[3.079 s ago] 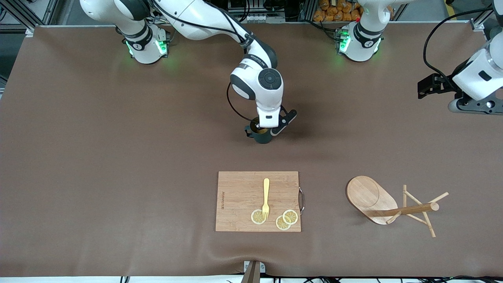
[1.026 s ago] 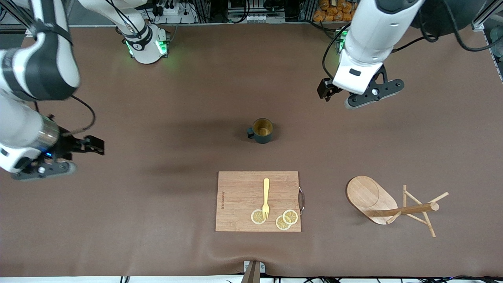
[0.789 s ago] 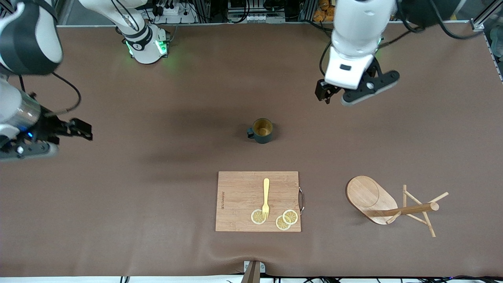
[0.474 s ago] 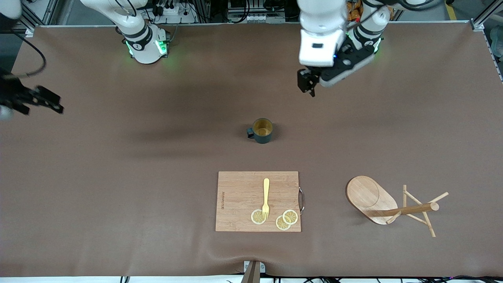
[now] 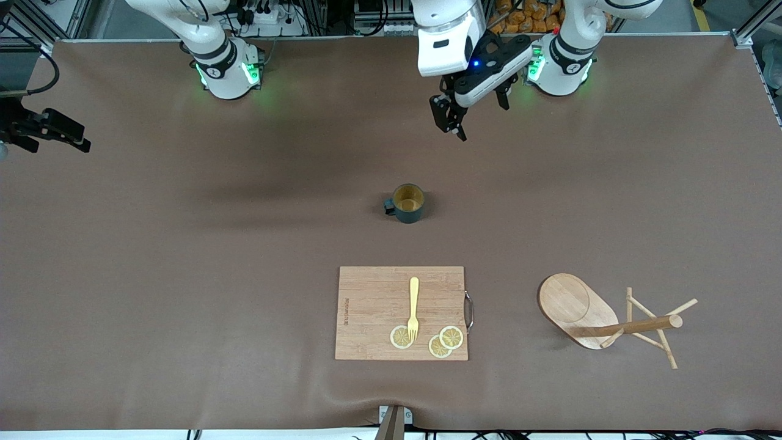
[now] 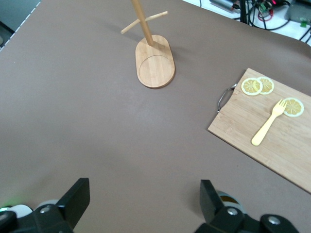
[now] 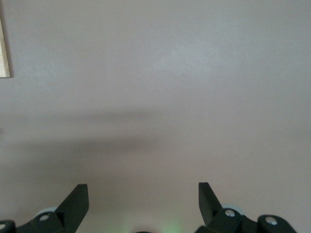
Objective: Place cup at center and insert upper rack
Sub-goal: 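Open and retract the right gripper while the left gripper moves toward the mug, then move the left gripper above the teal mug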
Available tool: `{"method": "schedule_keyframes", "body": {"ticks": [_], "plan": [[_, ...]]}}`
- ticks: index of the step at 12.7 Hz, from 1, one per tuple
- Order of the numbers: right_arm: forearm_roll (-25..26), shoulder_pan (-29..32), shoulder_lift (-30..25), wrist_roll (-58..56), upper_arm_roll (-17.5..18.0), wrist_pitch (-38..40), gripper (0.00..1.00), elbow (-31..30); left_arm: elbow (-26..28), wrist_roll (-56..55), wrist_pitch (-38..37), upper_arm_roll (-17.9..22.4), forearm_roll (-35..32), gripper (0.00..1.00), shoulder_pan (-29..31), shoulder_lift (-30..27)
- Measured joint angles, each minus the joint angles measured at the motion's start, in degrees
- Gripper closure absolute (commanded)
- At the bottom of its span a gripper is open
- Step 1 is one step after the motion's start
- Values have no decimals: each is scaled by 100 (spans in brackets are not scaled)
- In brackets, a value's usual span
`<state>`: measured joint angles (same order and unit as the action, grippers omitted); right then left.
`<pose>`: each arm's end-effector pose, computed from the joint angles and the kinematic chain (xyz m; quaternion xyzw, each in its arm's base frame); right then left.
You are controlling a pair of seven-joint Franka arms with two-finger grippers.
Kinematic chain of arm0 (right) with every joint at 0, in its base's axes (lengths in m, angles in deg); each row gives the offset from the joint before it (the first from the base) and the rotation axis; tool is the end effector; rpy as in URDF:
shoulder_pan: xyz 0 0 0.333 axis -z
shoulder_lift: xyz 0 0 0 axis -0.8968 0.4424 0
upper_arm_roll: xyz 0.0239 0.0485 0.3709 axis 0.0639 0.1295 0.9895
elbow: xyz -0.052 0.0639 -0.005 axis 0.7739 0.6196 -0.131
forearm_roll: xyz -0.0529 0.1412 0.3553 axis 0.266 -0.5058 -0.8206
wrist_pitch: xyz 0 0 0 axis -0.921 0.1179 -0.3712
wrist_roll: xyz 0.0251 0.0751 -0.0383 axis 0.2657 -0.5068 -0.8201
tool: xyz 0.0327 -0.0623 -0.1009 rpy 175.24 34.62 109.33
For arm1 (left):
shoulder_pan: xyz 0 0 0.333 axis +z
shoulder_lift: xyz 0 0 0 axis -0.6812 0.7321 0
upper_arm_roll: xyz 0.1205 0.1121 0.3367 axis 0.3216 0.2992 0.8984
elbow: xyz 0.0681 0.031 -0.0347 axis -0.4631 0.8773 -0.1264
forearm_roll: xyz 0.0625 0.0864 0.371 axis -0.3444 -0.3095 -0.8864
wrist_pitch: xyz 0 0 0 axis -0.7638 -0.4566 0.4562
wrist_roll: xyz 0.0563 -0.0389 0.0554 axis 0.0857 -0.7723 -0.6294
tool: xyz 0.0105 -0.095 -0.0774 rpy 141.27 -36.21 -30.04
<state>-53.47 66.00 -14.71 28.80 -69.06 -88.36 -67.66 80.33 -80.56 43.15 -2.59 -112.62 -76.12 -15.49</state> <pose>0.4967 -0.0565 0.6563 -0.9994 0.0115 0.0312 0.0041 0.4291 -0.4194 0.6344 -0.9308 -0.2841 -0.1752 0.1493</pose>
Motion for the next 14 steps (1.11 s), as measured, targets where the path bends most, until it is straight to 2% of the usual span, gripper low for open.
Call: {"method": "schedule_keyframes", "body": {"ticks": [2, 5, 10, 14], "plan": [[0, 111, -1, -4, -2, 117, 0, 122, 10, -306, -18, 3, -291, 0, -133, 11], [0, 144, 45, -4, 1, 119, 0, 300, 87, -1064, -124, 0, -793, 0, -632, 67], [1, 183, 336, -3, 4, 109, 0, 771, 146, -2649, -292, 0, -1787, 0, -1704, 857], [-6, 237, 357, -4, 23, 141, 0, 934, 142, -3295, -568, 7, -2400, 0, -2229, 1261]]}}
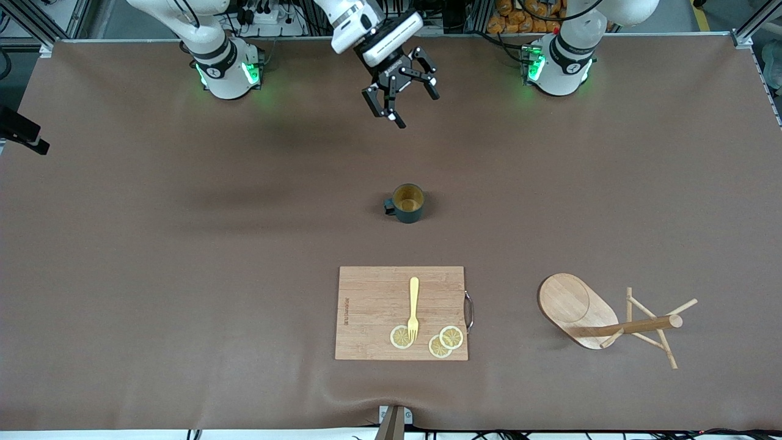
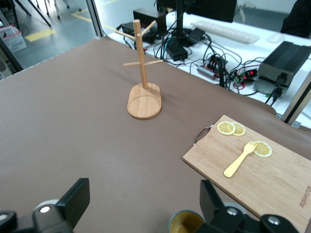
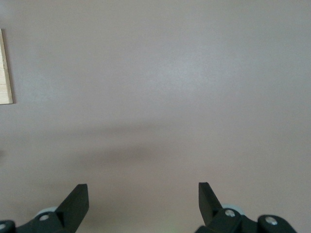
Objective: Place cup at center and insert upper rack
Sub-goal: 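Move the left gripper above the teal mug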
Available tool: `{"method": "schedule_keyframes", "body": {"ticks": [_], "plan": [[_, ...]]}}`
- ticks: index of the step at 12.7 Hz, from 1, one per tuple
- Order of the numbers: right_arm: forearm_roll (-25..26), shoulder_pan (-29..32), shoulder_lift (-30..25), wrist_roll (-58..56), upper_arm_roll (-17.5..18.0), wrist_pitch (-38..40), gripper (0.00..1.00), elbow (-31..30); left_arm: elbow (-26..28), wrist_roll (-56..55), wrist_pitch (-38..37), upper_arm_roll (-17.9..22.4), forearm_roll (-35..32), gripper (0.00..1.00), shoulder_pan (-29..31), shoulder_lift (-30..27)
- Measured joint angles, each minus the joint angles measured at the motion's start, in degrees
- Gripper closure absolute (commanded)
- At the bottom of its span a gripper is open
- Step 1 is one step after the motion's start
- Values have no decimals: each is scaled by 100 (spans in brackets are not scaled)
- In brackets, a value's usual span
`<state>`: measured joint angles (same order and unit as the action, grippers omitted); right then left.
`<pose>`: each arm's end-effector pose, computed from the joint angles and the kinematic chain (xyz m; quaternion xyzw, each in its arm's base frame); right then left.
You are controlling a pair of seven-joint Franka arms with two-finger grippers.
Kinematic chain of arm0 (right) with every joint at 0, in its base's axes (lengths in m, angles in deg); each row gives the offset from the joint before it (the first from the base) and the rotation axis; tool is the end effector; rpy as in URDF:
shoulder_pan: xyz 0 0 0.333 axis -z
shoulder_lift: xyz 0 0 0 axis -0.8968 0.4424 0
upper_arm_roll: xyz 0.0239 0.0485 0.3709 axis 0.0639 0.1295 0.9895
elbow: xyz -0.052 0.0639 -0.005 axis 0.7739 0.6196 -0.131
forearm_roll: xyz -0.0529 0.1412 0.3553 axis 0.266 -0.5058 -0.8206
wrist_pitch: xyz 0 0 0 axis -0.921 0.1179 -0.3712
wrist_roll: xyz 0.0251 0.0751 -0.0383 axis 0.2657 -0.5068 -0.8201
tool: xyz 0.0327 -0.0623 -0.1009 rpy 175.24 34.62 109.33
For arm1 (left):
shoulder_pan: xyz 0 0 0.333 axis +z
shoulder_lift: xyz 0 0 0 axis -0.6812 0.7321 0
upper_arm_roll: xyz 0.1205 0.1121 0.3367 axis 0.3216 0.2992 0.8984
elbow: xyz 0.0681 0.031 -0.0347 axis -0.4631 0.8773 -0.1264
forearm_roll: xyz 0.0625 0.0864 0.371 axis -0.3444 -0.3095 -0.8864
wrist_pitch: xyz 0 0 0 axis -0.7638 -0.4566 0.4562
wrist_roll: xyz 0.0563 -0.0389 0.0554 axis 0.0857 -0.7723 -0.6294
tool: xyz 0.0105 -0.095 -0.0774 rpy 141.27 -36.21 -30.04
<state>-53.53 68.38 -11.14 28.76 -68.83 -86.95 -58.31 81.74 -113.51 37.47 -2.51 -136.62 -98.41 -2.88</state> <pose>0.5184 -0.0773 0.6975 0.9995 -0.0303 0.0067 0.0013 0.3133 -0.5709 0.5162 -0.8384 -0.3192 -0.4051 0.1765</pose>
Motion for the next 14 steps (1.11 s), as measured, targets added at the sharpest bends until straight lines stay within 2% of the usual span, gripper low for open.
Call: {"method": "schedule_keyframes", "body": {"ticks": [3, 7, 9, 14], "plan": [[0, -6, 11, 0, 79, 11, 0, 38, -3, -217, -4, 7, -537, 0, -217, 367], [-16, -12, 36, 5, 99, 221, 0, 51, -22, -824, -4, 16, -1120, 0, -580, 1137], [-210, -4, 38, 14, 87, 225, 0, 57, -53, -1163, -4, 24, -1341, 0, -734, 1451], [-390, -9, 261, 26, 86, 220, 0, 60, -481, -1386, 5, 38, -1912, 0, -870, 2170]]}}
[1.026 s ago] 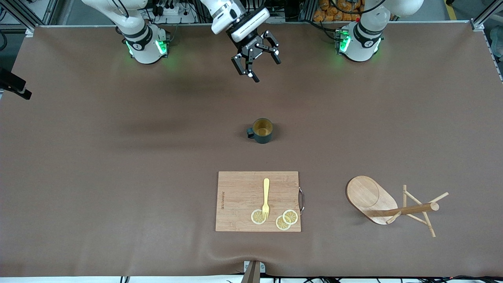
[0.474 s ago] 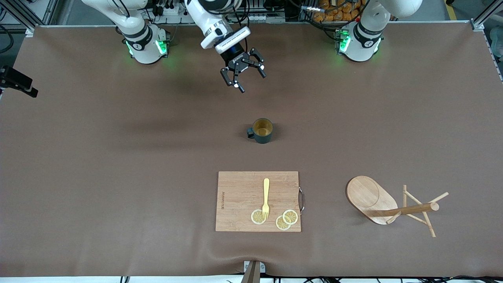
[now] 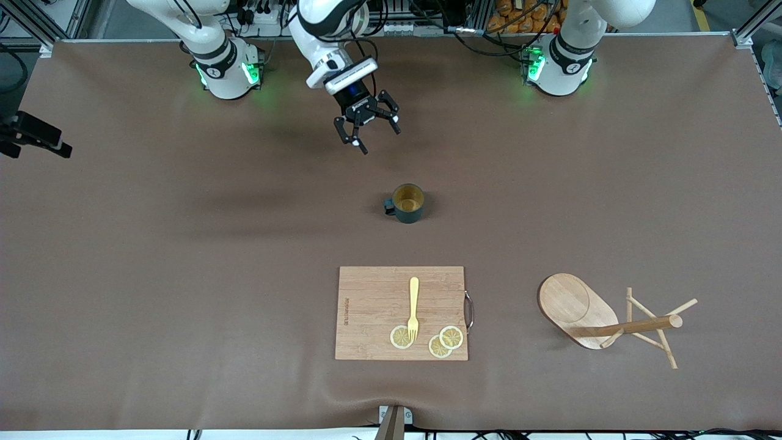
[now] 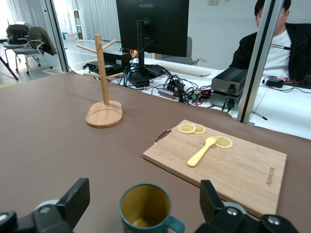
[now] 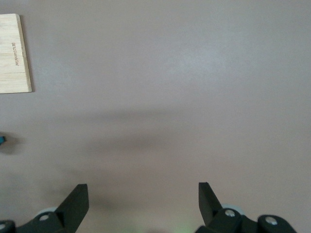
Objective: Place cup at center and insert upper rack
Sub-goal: 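Move the left gripper above the teal mug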
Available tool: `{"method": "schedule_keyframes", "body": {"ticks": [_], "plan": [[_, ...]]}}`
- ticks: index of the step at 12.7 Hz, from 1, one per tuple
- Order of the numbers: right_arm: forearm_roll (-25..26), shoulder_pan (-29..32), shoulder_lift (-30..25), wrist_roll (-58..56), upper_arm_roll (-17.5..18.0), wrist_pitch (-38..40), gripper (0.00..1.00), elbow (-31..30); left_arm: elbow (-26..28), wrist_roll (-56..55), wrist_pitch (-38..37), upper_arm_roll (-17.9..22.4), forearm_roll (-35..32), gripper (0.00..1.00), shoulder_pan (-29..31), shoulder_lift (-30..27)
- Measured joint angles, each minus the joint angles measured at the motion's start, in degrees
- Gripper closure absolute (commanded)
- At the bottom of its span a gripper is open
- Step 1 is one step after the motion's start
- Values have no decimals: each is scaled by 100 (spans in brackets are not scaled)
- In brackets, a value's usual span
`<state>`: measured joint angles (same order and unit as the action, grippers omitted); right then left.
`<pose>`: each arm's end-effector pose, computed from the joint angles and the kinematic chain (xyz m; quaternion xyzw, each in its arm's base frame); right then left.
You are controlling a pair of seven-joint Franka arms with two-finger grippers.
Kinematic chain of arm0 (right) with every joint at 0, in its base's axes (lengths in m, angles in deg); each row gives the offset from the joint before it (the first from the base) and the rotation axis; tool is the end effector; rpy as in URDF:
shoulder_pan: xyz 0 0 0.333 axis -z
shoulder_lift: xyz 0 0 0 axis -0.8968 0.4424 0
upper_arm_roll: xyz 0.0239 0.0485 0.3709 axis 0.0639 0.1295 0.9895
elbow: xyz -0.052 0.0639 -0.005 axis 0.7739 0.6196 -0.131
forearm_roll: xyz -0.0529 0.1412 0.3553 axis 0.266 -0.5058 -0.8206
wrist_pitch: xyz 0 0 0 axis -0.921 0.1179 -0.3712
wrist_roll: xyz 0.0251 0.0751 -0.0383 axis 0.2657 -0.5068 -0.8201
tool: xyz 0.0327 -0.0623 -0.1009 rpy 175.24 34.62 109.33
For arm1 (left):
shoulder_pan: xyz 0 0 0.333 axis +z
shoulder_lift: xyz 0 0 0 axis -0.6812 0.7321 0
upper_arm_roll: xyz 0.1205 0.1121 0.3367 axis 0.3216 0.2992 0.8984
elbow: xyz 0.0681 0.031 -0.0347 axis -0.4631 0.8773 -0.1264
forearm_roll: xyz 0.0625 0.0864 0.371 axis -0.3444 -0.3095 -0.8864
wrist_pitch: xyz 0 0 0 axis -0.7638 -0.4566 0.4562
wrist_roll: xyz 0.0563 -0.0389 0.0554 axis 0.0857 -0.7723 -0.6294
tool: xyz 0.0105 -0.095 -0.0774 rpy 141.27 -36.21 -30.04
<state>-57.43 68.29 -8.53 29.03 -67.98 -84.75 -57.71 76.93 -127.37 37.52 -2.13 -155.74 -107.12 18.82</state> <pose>0.5322 -0.0604 0.6752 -0.9988 0.0223 0.0264 0.0349 0.2799 -0.6640 0.3216 -0.7829 -0.2516 -0.5466 0.1582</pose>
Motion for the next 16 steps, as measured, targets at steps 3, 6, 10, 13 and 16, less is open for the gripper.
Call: {"method": "schedule_keyframes", "body": {"ticks": [3, 6, 10, 13, 16], "plan": [[-109, -4, 33, 0, 9, 0, 0, 22, -142, -191, 32, 7, -358, 0, -32, 457], [-175, -4, 33, 0, 10, 0, 0, 45, -202, -427, 149, 11, -729, 0, -64, 812], [-176, 3, 33, 4, -9, 0, 0, 56, -241, -650, 371, 88, -1144, 0, -71, 1266], [-176, 1, 33, 4, -6, 0, 0, 59, -410, -662, 609, 339, -1238, 0, -169, 1514], [-176, -2, 33, 4, 5, 0, 0, 61, -502, -662, 802, 508, -1239, 0, -256, 1658]]}}
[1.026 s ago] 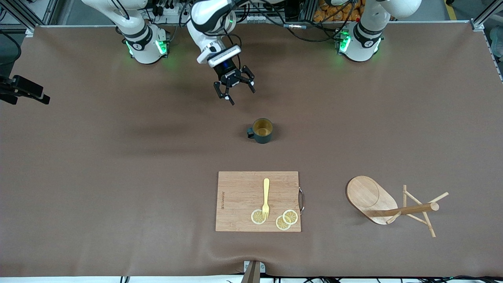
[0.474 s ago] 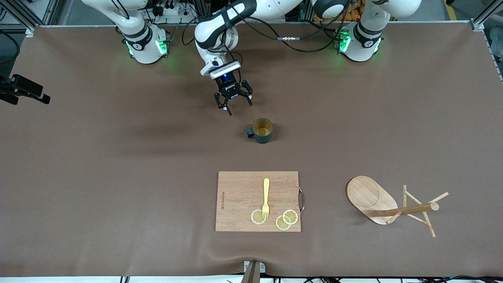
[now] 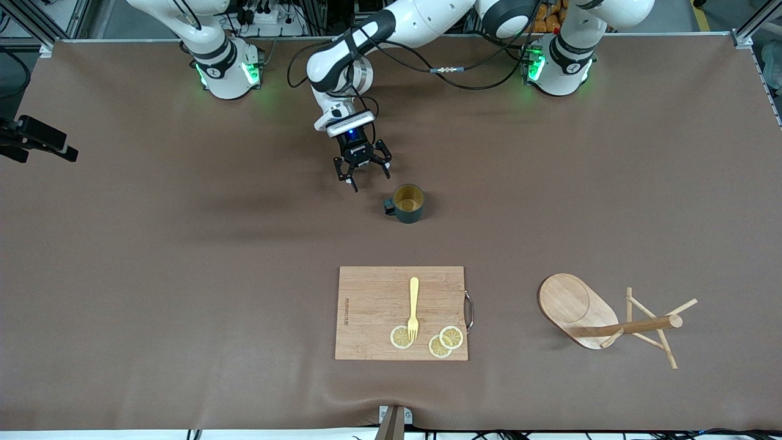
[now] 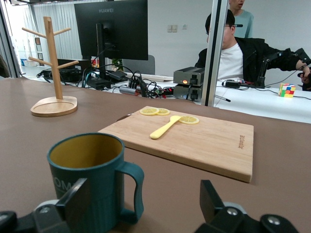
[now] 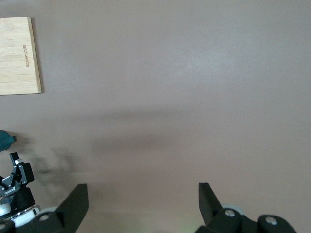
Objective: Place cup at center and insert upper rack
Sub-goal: 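Lower the left gripper onto the mug and close it on the mug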
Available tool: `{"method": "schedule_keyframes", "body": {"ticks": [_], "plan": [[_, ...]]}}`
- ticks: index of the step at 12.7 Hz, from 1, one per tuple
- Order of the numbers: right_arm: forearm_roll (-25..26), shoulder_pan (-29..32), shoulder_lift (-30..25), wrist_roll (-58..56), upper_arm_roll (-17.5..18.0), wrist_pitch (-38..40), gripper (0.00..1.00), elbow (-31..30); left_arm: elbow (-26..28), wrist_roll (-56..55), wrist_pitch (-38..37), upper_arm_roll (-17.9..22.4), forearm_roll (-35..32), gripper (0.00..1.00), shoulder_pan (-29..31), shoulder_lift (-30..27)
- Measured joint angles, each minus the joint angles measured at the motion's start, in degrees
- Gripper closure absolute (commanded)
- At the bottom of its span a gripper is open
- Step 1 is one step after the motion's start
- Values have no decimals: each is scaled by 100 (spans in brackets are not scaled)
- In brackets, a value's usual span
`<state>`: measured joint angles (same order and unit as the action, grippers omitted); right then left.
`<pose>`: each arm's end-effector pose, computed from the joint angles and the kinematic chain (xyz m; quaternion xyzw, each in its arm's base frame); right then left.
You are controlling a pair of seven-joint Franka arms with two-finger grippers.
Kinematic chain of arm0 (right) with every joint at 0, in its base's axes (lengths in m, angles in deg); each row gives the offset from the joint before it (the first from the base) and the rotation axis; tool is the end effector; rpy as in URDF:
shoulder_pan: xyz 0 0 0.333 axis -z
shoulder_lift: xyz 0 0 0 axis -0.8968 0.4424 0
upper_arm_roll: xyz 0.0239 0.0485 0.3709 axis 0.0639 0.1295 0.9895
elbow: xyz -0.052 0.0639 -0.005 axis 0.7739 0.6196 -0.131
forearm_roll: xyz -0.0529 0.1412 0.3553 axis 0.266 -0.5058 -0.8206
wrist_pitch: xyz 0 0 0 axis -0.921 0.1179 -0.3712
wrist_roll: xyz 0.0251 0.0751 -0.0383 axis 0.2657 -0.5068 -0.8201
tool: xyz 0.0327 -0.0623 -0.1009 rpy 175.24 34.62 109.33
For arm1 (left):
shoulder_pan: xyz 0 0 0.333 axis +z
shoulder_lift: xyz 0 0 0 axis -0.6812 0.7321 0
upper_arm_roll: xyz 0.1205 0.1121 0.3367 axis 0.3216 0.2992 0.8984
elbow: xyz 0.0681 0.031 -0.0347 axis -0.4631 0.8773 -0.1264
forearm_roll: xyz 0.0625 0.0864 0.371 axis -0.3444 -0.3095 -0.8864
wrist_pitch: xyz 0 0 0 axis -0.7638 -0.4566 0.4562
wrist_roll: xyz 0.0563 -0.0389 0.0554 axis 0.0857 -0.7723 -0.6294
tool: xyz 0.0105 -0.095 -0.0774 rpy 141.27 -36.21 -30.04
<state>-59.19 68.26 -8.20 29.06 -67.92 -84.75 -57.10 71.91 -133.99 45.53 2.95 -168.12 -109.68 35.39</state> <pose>0.5351 -0.0558 0.6773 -0.9983 0.0207 0.0224 0.0497 0.3010 -0.6841 0.1529 -0.7614 -0.1799 -0.6116 0.1174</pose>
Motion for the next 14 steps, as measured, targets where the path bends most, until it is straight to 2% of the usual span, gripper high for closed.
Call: {"method": "schedule_keyframes", "body": {"ticks": [11, 14], "plan": [[0, 0, 0, 0, 3, 0, 0, 22, -65, -48, 710, 656, -6, 0, -119, 292], [0, 0, 0, 0, 3, 0, 0, 28, -84, -48, 825, 714, -6, 13, -155, 293]]}}
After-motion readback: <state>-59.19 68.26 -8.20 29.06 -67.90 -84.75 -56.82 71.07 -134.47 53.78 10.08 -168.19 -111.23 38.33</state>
